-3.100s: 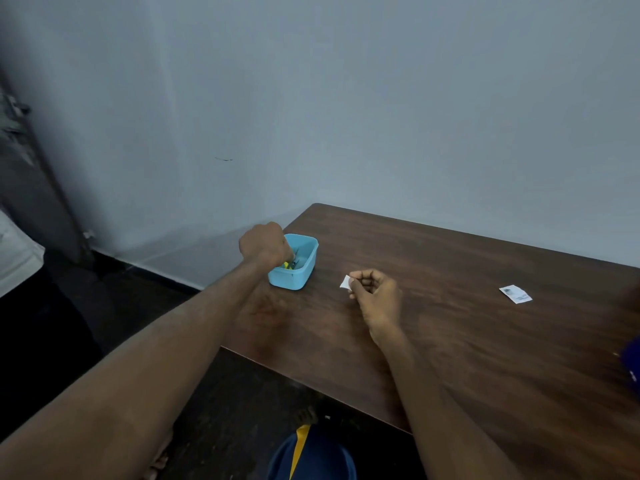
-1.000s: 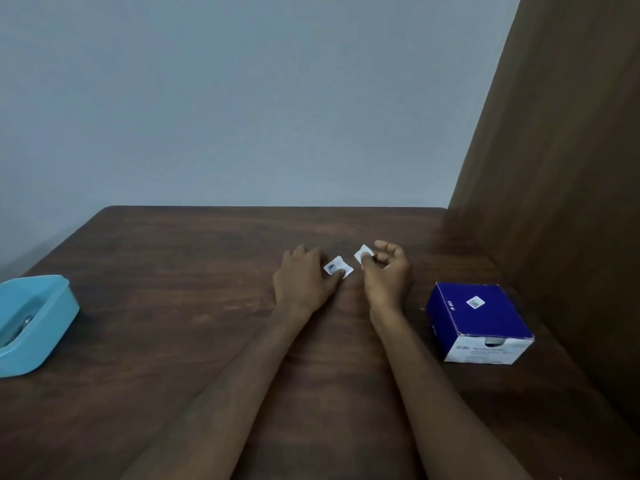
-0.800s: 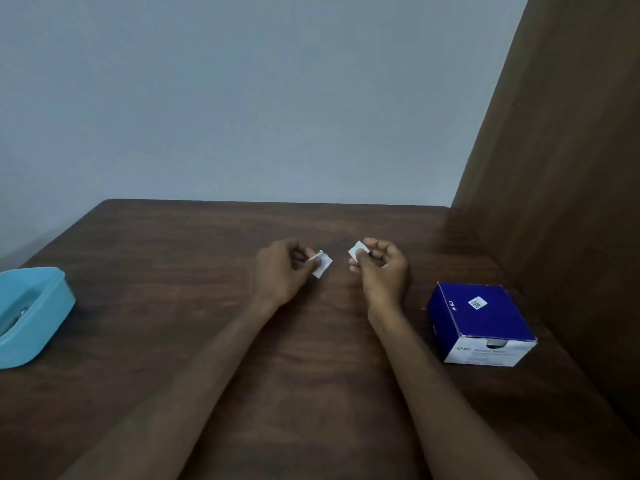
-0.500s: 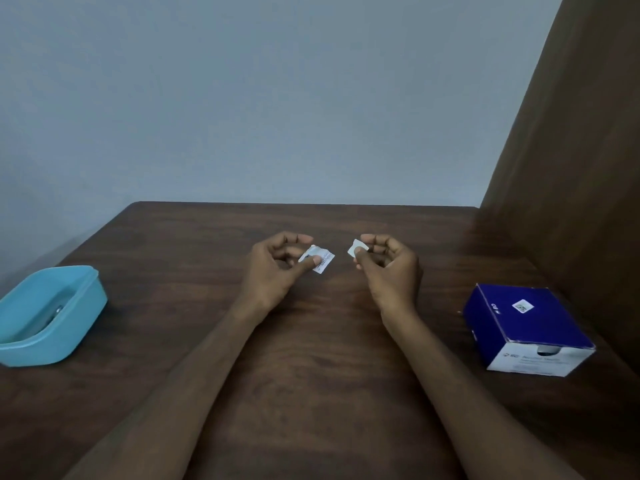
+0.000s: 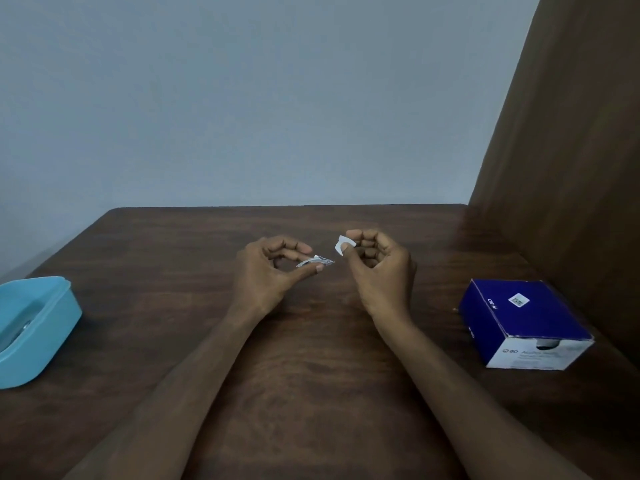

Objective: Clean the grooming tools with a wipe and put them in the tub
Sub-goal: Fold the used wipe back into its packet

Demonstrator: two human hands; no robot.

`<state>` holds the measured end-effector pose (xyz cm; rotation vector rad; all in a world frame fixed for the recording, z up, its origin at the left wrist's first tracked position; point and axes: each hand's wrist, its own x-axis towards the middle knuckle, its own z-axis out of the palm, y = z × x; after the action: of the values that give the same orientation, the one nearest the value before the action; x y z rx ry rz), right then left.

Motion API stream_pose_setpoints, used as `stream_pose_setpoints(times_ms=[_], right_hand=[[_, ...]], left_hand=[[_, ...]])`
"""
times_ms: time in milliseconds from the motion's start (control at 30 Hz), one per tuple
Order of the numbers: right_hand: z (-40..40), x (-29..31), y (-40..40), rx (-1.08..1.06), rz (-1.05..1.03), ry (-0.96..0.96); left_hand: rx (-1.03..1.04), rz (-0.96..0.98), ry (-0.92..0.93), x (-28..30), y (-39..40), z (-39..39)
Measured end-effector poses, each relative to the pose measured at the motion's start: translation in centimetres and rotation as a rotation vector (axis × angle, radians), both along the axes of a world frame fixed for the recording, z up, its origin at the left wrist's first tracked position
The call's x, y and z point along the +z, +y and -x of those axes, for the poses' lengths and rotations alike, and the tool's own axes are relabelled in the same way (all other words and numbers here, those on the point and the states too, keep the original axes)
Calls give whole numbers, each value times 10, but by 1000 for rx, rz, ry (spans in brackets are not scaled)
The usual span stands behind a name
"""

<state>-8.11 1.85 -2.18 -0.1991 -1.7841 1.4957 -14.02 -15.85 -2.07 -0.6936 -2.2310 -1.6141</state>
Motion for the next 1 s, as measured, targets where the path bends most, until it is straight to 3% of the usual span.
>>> stream_pose_setpoints(times_ms=[500,800,1000], right_hand=[[-9,5,-2,2,-119,110],[-9,2,-3,5,-167,127],[-8,1,-4,-66,-374,153]], left_hand=[[-2,53,83,3,-2,-4],[-23,-63,24,-1,0,1],[-17,-60,18,-4,-1,6]])
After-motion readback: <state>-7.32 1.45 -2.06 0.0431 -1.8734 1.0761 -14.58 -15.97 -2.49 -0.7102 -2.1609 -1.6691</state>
